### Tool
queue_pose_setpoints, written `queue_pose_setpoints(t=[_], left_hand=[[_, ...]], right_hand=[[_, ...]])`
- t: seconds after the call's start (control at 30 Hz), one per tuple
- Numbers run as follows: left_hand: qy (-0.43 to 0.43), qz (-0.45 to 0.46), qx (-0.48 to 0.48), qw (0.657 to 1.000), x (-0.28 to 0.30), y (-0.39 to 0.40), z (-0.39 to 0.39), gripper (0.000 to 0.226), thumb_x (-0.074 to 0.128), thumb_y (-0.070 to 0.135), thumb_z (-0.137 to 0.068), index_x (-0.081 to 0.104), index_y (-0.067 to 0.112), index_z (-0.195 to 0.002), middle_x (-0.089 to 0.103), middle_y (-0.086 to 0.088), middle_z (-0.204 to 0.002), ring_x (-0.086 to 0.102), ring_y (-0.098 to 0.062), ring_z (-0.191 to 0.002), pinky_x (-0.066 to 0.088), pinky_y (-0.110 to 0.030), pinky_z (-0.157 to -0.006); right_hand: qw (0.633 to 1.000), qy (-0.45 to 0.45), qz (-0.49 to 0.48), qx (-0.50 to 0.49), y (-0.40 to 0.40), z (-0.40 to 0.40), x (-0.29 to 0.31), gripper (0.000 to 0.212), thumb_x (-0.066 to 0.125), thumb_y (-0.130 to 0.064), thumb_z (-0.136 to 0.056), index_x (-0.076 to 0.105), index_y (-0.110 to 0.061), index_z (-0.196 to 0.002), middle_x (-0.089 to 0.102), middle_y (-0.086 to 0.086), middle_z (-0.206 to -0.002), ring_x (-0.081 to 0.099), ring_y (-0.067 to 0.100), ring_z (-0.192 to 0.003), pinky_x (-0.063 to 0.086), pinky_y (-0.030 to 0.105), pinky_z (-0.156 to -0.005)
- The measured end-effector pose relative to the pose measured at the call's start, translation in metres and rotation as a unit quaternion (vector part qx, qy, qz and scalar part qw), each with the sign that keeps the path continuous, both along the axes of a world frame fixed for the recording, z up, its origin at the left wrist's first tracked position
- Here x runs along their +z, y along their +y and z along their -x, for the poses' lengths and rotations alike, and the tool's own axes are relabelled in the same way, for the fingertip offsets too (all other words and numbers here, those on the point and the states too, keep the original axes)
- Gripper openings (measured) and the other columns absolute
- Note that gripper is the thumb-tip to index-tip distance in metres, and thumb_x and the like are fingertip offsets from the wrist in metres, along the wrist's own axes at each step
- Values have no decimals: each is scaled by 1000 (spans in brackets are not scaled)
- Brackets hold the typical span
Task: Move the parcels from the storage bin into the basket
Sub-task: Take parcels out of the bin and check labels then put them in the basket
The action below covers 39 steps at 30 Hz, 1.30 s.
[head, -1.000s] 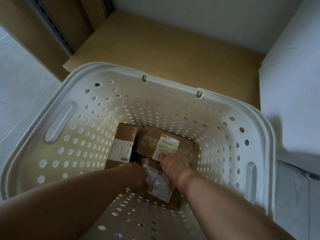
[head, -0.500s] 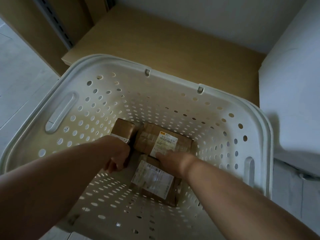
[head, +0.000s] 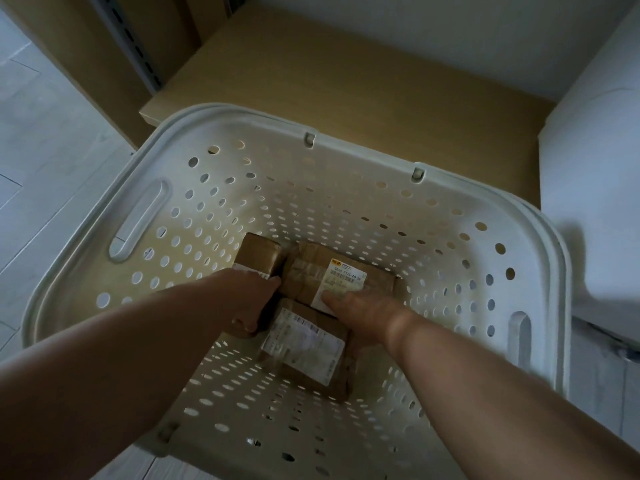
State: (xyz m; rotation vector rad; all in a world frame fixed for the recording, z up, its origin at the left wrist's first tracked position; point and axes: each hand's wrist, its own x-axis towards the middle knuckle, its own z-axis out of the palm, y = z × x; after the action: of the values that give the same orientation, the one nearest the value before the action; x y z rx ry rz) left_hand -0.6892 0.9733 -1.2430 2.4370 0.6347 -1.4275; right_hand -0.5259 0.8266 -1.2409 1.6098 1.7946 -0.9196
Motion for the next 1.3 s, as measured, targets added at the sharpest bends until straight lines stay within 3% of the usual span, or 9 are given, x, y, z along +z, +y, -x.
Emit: queue_pose_setpoints(t=[0.17, 0.33, 0.47, 0.67, 0.8, 1.0, 1.13, 1.2, 1.3], left_hand=[[-20, -4, 28, 999, -4, 3, 2, 103, 88, 25, -74, 19, 13, -150, 53, 2, -74, 55, -13, -60, 59, -37, -74], [11, 17, 71, 997, 1, 0, -2, 127, 85, 16, -77, -13, 21, -159, 56, 1, -63, 57, -10, -49, 61, -35, -77], [-25, 30, 80, 996, -3, 2, 2, 124, 78, 21, -83, -23, 27, -156, 67, -12, -104, 69, -24, -86, 58, -39, -88], [-121, -24, 32, 992, 17, 5, 13, 74, 62, 36, -91, 24, 30, -153, 66, -3, -123, 67, -23, -103, 56, -42, -91], [-106, -17, -26, 994, 60, 2, 7, 54, 60, 31, -93, 45, 20, -144, 60, -5, -135, 61, -25, -119, 52, -38, -95], [-187, -76, -56, 978, 148, -34, 4, 35, 53, 28, -97, 48, 13, -129, 46, -5, -134, 49, -27, -121, 43, -38, -99], [-282, -75, -15, 956, 194, -65, 22, 21, 46, 44, -93, 47, 25, -102, 47, -3, -139, 49, -22, -124, 44, -45, -106], [-327, -77, -4, 942, 219, -82, 34, 38, 54, 39, -97, 48, 20, -130, 39, -1, -153, 41, -23, -140, 40, -44, -113], [-412, -94, 33, 906, 256, -102, 50, 79, 57, 35, -98, 12, 18, -161, 16, 3, -168, 18, -18, -154, 24, -43, -125]], right_hand=[[998, 14, -51, -31, 3, 4, -5, 92, 81, -30, -84, 22, -18, -154, 57, 11, -136, 61, 32, -119, 55, 44, -92], [997, 8, -31, -75, 8, 8, -7, 85, 85, -30, -79, 32, -14, -143, 59, 12, -130, 61, 33, -116, 55, 45, -89], [996, 6, -2, -86, 12, 8, -1, 88, 81, -15, -83, 26, -13, -151, 53, 16, -139, 55, 36, -126, 51, 47, -99], [998, -41, 41, -26, 15, 8, 26, 100, 84, -16, -80, 21, -14, -157, 42, 14, -153, 47, 33, -138, 47, 42, -103], [998, -50, 16, -36, 14, 1, 72, 105, 84, -21, -80, 17, -21, -160, 32, 8, -161, 41, 29, -142, 44, 39, -110], [984, -29, -173, -28, -21, 2, 152, 100, 76, -23, -85, 11, -12, -160, 20, 11, -165, 27, 31, -149, 32, 43, -119], [972, 9, -228, -54, -57, 12, 196, 107, 68, -27, -91, -12, -15, -160, -8, 6, -169, -1, 24, -156, 5, 40, -127], [965, 11, -260, -46, -70, 16, 216, 110, 68, -36, -92, -17, -15, -159, -15, 4, -168, -7, 22, -156, -3, 35, -120], [946, 28, -317, -62, -84, 23, 251, 112, 66, -47, -92, -20, -17, -158, -18, 1, -168, -11, 17, -155, -5, 31, -118]])
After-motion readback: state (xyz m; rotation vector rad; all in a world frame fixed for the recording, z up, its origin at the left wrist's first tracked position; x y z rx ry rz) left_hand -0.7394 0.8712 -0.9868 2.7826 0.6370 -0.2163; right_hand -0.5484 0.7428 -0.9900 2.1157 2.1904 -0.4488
